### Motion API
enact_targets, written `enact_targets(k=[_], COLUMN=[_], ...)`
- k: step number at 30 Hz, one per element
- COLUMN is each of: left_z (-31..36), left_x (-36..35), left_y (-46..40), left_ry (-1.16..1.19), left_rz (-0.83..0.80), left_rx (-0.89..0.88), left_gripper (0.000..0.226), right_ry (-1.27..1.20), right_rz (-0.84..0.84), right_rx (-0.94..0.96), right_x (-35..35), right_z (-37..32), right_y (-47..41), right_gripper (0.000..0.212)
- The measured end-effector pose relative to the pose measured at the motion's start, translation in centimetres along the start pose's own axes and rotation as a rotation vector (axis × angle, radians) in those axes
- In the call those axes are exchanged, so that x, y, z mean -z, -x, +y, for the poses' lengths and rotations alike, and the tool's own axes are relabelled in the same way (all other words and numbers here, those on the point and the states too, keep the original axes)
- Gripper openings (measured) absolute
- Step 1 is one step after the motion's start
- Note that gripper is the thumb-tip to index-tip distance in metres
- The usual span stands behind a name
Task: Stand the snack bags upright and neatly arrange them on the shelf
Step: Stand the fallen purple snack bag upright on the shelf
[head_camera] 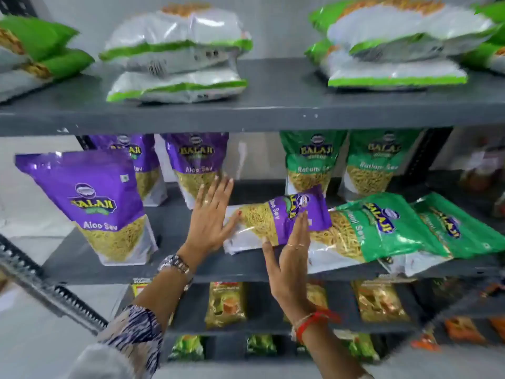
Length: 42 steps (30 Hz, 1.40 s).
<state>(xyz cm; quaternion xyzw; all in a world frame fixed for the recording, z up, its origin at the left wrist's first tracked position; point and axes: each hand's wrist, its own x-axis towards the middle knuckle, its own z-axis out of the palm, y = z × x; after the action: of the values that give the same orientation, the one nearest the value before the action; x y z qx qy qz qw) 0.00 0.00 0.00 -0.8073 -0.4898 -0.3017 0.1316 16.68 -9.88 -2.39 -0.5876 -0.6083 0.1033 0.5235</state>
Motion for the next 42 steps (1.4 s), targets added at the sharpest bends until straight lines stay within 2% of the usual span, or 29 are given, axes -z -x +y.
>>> enact_targets(k=[2,5,7,10,12,15,17,21,24,26,29,33,36,42], left_z=[-1.2,-2.3,-2.5,-2.4,-2.0,-2.3,-3.0,-3.7,-3.7,-3.9,-3.7,-2.9,-2.9,-3.8], left_x=[-1.3,-3.7,-4.9,-6.1,-6.6,-6.8,-6.5,-5.2,-4.0,-3.3,-1.4,1.9,4.3,6.4], left_y=[-1.1,-3.3,-4.7,-7.0,-8.4,-9.7,-9.5,-6.8,-4.3,-2.6,-0.1,2.6,4.2,5.8], left_ry=[0.079,0.016,0.002,0.173,0.354,0.551,0.660,0.951,1.150,1.145,1.112,1.225,1.294,1.332], left_rz=[-0.119,-0.362,-0.543,-0.727,-0.864,-1.010,-1.047,-0.982,-0.883,-0.755,-0.548,-0.310,-0.193,0.012], left_rx=[0.209,0.462,0.490,0.460,0.429,0.467,0.436,0.561,0.782,0.856,0.920,0.934,0.911,0.910], left_gripper=[0.071,0.079,0.074,0.048,0.041,0.038,0.038,0.041,0.035,0.032,0.008,0.025,0.030,0.030], right_ry=[-0.182,-0.404,-0.522,-0.665,-0.832,-0.936,-0.963,-1.001,-0.865,-0.796,-0.747,-0.732,-0.783,-0.832], right_rz=[0.034,0.111,0.196,0.344,0.324,0.327,0.326,0.274,0.268,0.271,0.235,0.139,0.056,-0.069], right_rx=[-0.231,-0.504,-0.662,-0.911,-1.072,-1.110,-1.086,-1.021,-1.003,-0.968,-0.893,-0.826,-0.709,-0.497], right_x=[-2.1,-4.9,-5.9,-6.8,-7.0,-6.8,-6.6,-6.3,-5.9,-5.5,-4.7,-3.1,-2.0,-1.9], right_z=[-0.5,-1.0,-1.0,-0.1,0.2,1.2,1.5,1.8,1.7,1.5,0.8,-0.7,-2.2,-3.7], right_y=[1.1,2.0,0.8,-1.3,-2.2,-2.4,-2.1,-1.6,-2.1,-2.5,-2.6,-3.0,-3.2,-3.6], right_gripper=[0.082,0.077,0.064,0.029,0.028,0.018,0.011,0.010,0.009,0.017,0.020,0.018,0.017,0.015])
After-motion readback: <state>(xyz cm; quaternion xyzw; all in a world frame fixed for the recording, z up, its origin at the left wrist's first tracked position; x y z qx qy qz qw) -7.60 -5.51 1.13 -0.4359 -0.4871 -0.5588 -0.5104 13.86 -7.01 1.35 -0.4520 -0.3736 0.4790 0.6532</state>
